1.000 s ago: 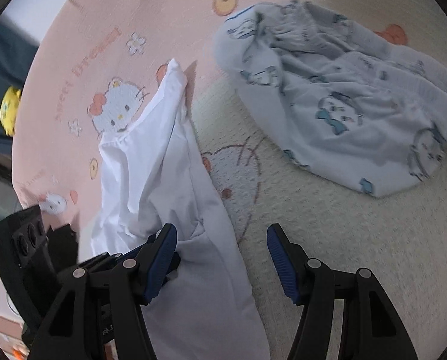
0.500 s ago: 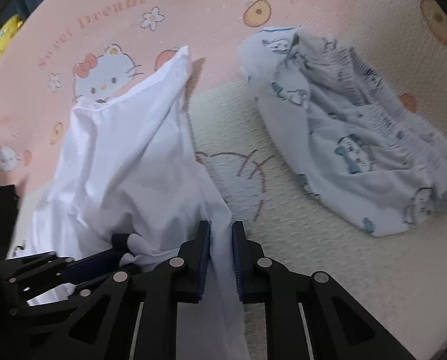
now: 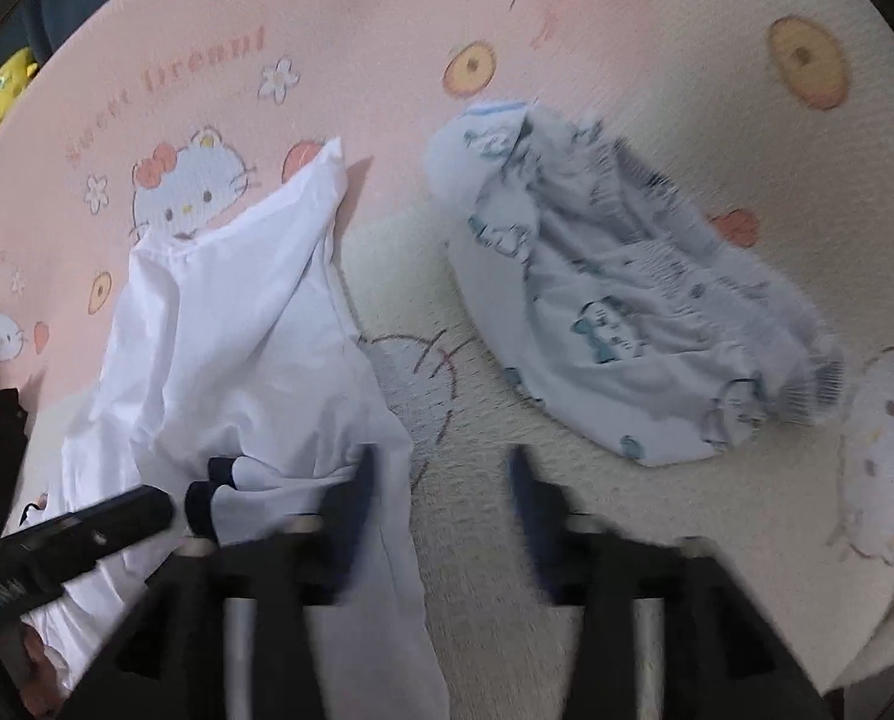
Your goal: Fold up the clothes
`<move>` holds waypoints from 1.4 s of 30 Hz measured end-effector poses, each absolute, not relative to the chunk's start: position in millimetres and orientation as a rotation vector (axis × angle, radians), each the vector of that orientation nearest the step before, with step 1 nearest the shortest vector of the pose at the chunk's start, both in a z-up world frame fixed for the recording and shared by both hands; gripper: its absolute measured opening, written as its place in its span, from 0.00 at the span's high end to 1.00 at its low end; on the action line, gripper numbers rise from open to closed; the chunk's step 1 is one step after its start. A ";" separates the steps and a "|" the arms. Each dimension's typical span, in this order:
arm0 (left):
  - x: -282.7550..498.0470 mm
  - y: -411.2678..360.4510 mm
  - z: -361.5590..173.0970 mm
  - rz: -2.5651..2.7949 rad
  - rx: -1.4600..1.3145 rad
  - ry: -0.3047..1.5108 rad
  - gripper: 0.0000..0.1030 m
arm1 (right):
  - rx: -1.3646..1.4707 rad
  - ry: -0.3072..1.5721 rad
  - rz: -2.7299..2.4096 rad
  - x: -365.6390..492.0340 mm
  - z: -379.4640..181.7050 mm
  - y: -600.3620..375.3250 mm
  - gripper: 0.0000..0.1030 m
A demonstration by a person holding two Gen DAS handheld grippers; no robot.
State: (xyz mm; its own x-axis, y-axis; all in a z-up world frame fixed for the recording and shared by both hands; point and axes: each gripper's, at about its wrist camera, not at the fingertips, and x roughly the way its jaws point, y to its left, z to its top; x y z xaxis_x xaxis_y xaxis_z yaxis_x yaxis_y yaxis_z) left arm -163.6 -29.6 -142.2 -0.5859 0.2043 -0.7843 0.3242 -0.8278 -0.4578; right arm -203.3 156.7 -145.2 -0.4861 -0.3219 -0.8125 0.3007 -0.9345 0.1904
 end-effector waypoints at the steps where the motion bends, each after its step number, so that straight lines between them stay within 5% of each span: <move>1: -158.4 -33.4 -138.0 -2.585 1.369 0.899 0.32 | 1.332 -0.033 -2.441 -199.6 -141.6 157.3 0.46; 11: -120.0 -64.2 -126.8 -2.508 1.367 0.948 0.32 | 1.234 0.201 -2.427 -149.1 -110.7 111.4 0.39; 23: -44.0 -88.9 -108.6 -2.549 1.352 0.761 0.32 | 1.156 0.289 -2.367 -90.5 -86.4 46.5 0.35; 32: 15.9 -121.6 -135.3 -2.478 1.256 1.005 0.32 | 1.094 0.397 -2.303 -48.2 -87.4 -5.3 0.35; 42: 36.9 -155.9 -142.1 -2.396 1.247 1.037 0.32 | 1.030 0.558 -2.227 -14.1 -96.3 -37.9 0.35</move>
